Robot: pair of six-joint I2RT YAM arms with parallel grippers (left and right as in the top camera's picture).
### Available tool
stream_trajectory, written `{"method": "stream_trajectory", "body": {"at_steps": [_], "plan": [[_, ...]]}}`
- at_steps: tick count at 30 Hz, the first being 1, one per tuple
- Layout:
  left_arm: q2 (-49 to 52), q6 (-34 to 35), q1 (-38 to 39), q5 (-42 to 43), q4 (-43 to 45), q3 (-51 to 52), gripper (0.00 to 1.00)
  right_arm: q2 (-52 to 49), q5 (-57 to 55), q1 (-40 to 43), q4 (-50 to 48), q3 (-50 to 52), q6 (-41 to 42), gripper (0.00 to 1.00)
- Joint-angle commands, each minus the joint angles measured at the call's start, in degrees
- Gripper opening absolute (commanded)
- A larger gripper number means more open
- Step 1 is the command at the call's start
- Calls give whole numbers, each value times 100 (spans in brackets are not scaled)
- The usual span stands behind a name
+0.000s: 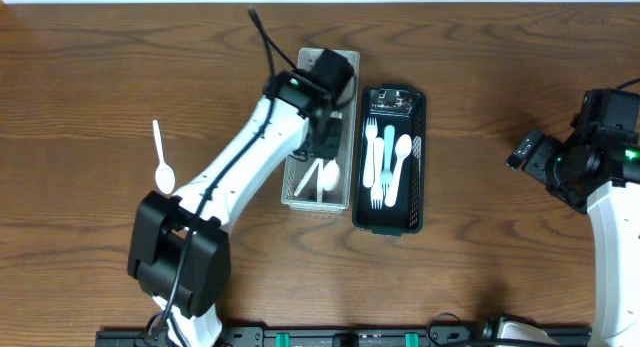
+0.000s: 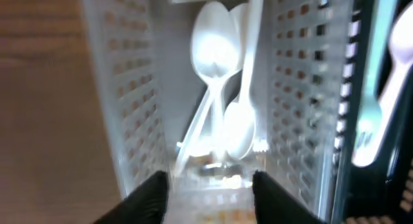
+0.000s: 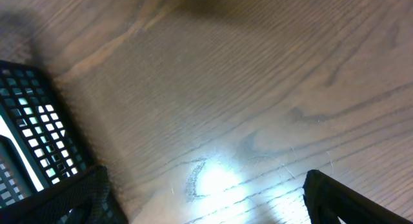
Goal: Pack container
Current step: 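Carry the white spoon right and lower it into the clear tray, then move left gripper back to the last white spoon and grasp it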
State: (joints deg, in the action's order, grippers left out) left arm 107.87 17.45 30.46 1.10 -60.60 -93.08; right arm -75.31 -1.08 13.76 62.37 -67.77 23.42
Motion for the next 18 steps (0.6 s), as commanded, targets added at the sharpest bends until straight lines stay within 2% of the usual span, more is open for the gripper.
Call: {"method": "stream_trajectory", "body": {"at_steps": [1,4,6,12,18], "plan": [[-540,-197,-376,-514,-376,-476,54,-4,-44,52,15,2,-79,99],[-1012,-400,-831,-1104,-706,-520,62,-4,-44,52,15,2,-79,99],[-1272,-610,-1235,-1290,-894,-520,63,-4,-44,52,13,2,-79,99],[-1438,-1287,-2739,-1320,-1340,-446,63,-4,-42,52,9,2,-79,99],[-1187,-1781,-3888,-1255,-1064,68,63,-4,-42,52,22,2,-79,99]]}}
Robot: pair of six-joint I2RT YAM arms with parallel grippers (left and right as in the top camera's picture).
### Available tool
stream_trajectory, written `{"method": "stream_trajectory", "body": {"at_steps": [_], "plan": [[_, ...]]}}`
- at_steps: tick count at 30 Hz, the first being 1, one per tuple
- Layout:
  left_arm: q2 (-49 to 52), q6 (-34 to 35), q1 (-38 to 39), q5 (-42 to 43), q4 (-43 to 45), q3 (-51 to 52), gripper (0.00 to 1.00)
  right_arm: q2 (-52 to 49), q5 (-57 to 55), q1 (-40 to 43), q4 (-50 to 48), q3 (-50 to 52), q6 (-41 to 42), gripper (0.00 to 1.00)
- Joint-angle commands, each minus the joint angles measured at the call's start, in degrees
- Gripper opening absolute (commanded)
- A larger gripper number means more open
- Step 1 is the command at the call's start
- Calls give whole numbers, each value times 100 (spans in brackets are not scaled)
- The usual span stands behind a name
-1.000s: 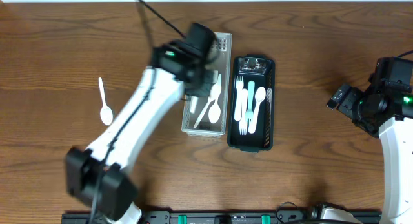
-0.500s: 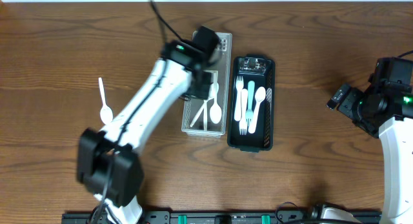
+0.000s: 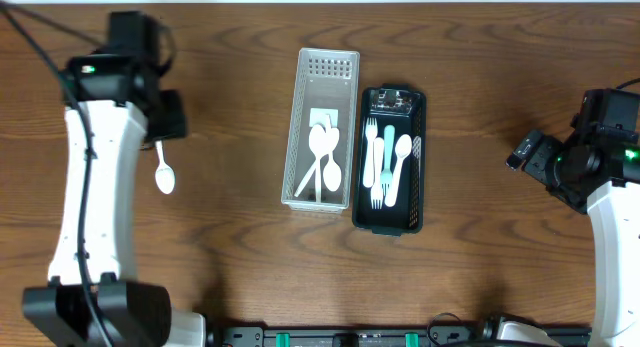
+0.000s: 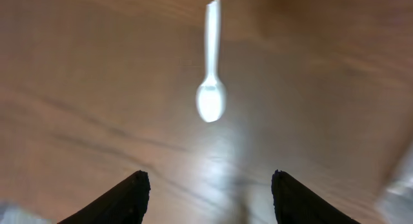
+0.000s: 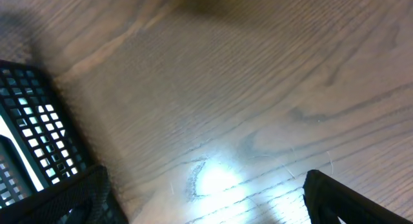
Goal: Pack container
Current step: 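Move left gripper back to the last white spoon and grasp it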
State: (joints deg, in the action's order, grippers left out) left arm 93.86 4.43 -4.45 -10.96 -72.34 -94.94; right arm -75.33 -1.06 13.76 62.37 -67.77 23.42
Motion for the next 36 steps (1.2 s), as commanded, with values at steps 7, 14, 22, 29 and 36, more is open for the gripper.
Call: {"method": "stream_trajectory", "body": {"at_steps": [7,14,22,29,36], "plan": [[778,-1237,-977,815,754,505,64,-2,-44,52,20,2,-76,99],[1569,-1515,-984,820,1213,505,64,-2,-44,52,11,2,-79,99],[2450,-1766,-990,817,1314,505,58,-2,-44,52,9,2,-79,99],[2754,-2028,-1097,831,1554,509,51,-2,-44,52,22,2,-79,99],[2879,-2024,-1207,914,1862,577,51,-2,-44,52,24,2,-79,99]]}}
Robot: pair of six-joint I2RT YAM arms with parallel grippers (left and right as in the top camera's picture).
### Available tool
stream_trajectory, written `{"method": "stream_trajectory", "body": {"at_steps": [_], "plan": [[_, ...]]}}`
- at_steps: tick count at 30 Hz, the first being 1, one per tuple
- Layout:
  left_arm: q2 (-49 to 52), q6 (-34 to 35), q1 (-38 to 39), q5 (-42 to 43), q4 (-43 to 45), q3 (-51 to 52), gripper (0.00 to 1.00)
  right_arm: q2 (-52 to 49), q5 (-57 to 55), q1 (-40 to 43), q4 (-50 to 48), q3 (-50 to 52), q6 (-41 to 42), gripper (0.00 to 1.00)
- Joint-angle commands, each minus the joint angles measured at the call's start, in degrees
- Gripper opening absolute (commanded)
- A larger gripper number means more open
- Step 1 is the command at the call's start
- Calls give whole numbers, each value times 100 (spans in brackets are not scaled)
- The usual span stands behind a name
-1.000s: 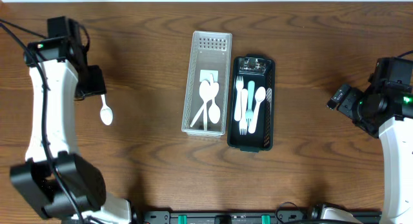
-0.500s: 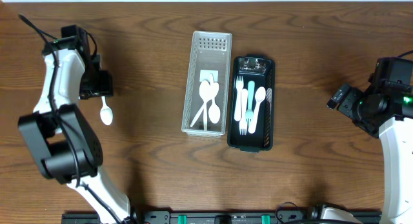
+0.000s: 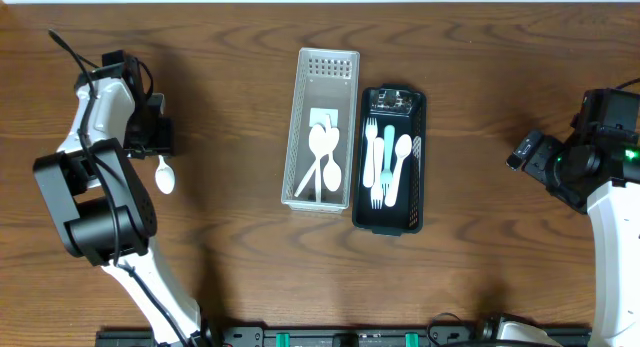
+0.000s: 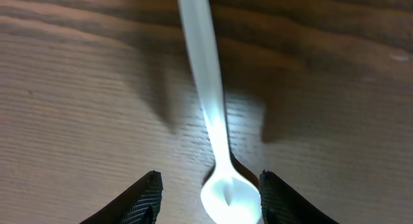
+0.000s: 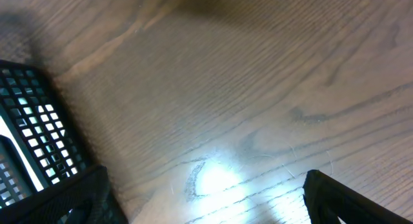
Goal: Pack container
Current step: 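Move left gripper back to the last white spoon and grasp it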
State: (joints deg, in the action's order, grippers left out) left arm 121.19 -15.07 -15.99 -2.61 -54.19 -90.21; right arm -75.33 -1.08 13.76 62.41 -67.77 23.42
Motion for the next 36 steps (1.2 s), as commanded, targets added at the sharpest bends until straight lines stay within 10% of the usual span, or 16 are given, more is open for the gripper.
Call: {"method": "stream_trajectory", "body": {"at_steps": [1,13,24,36], "plan": [[153,-76,-68,118,92,142,51,-2,-42,52,17,2,-79,99],[293,-76,-98,520,374,376,50,-2,-42,52,17,2,-79,99],[284,-74,-98,522,227,374,6,-2,-42,52,4,2,-79,99],[-409,782,87,737,-319,319,6,-2,-42,52,-20,2,-79,99]]}}
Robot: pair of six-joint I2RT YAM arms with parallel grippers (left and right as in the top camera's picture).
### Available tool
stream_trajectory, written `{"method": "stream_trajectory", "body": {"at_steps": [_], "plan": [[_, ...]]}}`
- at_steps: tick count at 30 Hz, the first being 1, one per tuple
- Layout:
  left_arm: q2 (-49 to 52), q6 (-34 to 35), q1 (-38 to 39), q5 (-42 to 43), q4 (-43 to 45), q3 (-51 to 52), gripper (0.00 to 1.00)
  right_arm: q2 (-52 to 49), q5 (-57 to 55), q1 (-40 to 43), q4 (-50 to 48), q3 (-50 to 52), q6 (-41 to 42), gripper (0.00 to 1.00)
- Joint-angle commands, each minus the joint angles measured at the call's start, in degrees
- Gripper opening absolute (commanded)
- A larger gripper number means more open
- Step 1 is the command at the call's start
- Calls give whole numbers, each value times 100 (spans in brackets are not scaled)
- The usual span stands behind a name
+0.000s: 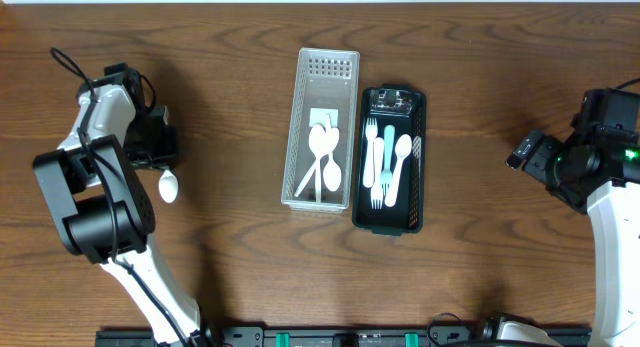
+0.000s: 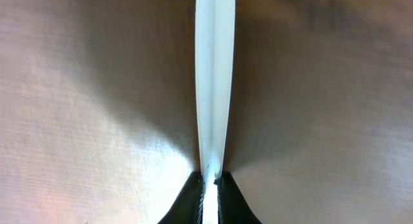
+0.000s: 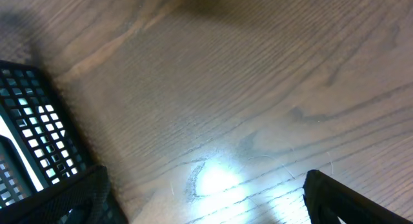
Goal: Pack container
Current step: 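Move left gripper back to the last white spoon and grasp it, then lower the spoon into the clear tray and open the left gripper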
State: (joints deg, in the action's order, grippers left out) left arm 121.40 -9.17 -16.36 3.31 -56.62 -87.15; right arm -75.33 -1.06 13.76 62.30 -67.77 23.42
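Note:
A white plastic spoon lies at the table's far left, with my left gripper over its handle. In the left wrist view the black fingers pinch the white handle, so the left gripper is shut on it. The white perforated basket holds several white spoons. Beside it, the black basket holds forks and spoons, one of them teal. My right gripper hangs open over bare wood at the far right, holding nothing.
The two baskets stand side by side mid-table. A corner of the black basket shows at the left of the right wrist view. Bare wooden tabletop lies between the spoon and the baskets. The right arm stays near the table's right edge.
My left gripper was open astride the lone spoon on the table; now it is shut on the spoon's handle. The spoon's bowl sits slightly nearer the front edge. The right arm is unchanged.
My left gripper stood open over the white basket with its spoons. Then it was open above the lone spoon at the far left, then low with its fingers either side of it. Now it grips the handle. The right arm stayed still throughout.

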Motion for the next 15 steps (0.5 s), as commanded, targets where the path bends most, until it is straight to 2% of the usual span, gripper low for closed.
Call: {"method": "stream_trajectory", "body": {"at_steps": [1,6,9,15], "plan": [[-590,168,199,229,-125,13,6,-2,-44,52,-9,2,-79,99],[-1591,153,734,1115,-297,13,6,-2,-44,52,-7,2,-79,99],[-2337,234,1375,1888,-404,13,6,-2,-44,52,-13,2,-79,99],[-3139,444,2793,1825,-280,13,6,-2,-44,52,-17,2,-76,99]]}}
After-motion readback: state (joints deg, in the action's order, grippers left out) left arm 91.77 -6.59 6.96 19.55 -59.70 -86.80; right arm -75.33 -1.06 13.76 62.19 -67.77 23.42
